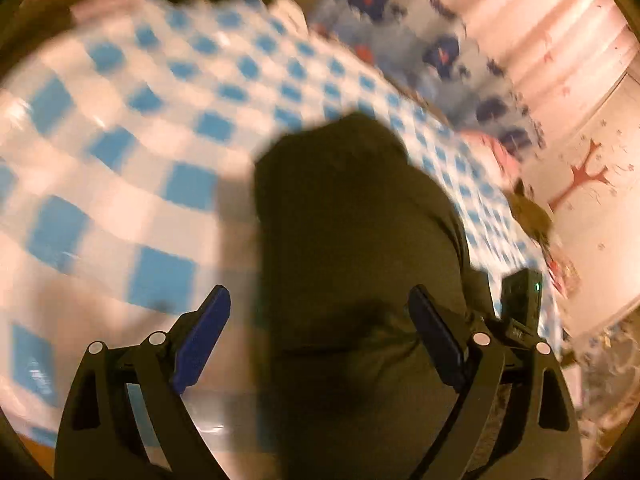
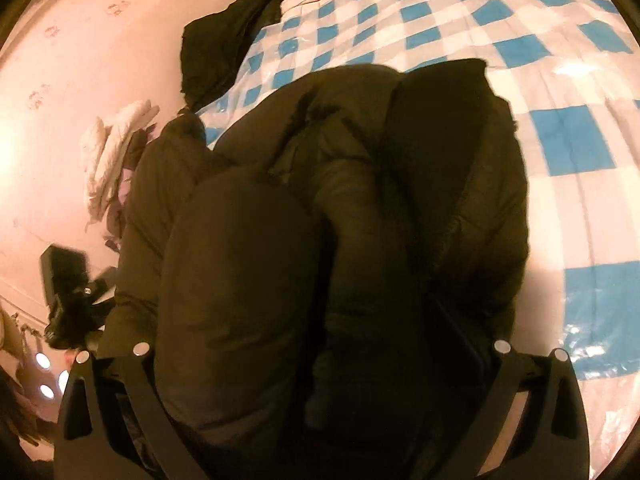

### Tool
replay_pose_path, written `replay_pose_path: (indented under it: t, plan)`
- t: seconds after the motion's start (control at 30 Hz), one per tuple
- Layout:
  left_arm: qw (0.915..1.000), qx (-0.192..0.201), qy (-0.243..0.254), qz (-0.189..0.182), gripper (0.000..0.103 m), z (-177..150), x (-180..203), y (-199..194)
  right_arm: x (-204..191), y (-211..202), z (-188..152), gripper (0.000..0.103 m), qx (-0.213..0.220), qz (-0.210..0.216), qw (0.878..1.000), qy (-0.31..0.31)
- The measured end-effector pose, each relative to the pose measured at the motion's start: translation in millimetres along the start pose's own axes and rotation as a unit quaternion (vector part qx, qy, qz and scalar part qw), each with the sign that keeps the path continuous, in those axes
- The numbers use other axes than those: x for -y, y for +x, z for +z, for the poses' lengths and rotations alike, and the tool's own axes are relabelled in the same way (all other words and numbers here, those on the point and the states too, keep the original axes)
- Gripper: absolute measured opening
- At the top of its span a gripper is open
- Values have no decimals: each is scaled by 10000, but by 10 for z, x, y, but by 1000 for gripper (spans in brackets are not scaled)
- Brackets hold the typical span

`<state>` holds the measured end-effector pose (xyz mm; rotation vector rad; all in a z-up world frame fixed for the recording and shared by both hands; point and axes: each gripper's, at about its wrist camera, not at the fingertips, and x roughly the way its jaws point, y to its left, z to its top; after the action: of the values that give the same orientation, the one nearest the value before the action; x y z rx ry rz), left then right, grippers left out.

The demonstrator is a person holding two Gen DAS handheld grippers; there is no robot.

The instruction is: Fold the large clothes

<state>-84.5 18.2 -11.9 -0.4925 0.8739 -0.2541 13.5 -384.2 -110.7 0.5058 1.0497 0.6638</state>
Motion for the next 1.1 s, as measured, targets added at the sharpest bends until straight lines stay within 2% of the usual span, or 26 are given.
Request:
replay_pose_path:
  t: [0.07, 0.13, 0.2, 0.23, 0.27, 0.3, 0.37, 0.43, 0.5, 0.53, 0.57, 0.63, 0.67, 0.73, 0.8, 0.97, 1.1]
  plan:
    - [9983, 275, 504, -112, 86, -45, 263, -98, 22, -93, -27, 98, 84, -87, 9999, 29]
    - [9933, 276, 1084, -304, 86, -114, 597, -31, -23, -199, -70, 98, 171, -328, 9992, -114]
    - [9810, 179, 1834, -604, 86, -263, 996, 129, 1, -269, -98, 98, 225, -523, 9983, -150]
    - [9771, 69, 2023, -656, 86, -307, 1129, 212, 36, -269, -115, 98, 216, -592, 9979, -135]
    - [9729, -227, 2203, -671, 86, -394, 1247, 393, 71, -267, -152, 98, 185, -643, 9977, -124]
    - [9697, -485, 2345, -493, 89, -491, 1323, 591, 125, -233, -159, 98, 44, -740, 9972, -105]
    - [9629, -599, 2622, -225, 90, -644, 1398, 815, 185, -305, -111, 98, -40, -868, 9962, 23]
    - [9602, -632, 2719, -124, 90, -713, 1442, 864, 80, -563, -18, 98, 372, -1012, 9942, 15]
    - [9592, -606, 2761, -115, 90, -725, 1432, 866, -175, -790, 74, 98, 862, -742, 9934, -170]
    - [9597, -606, 2741, -133, 90, -722, 1422, 869, -306, -819, 110, 98, 958, -598, 9931, -302]
    - [9602, -600, 2723, -128, 90, -720, 1409, 880, -434, -801, 149, 98, 988, -463, 9932, -407]
    - [9598, -576, 2745, -85, 90, -727, 1395, 850, -545, -590, 220, 98, 778, -130, 9963, -350]
    - [9593, -555, 2767, -56, 91, -732, 1405, 837, -517, -440, 248, 98, 669, -186, 9972, -267]
    - [9591, -505, 2786, -33, 91, -726, 1391, 818, -232, 10, 239, 98, 385, -685, 9969, -80]
    - [9620, -504, 2678, -164, 91, -683, 1357, 820, 17, 214, 183, 98, 349, -438, 9984, 118]
    - [9585, -611, 2782, -125, 91, -686, 1329, 870, -49, 102, 229, 97, 105, -640, 9979, 67]
    - [9536, -497, 2970, 43, 91, -717, 1338, 813, -401, -243, 115, 97, 702, -836, 9924, -562]
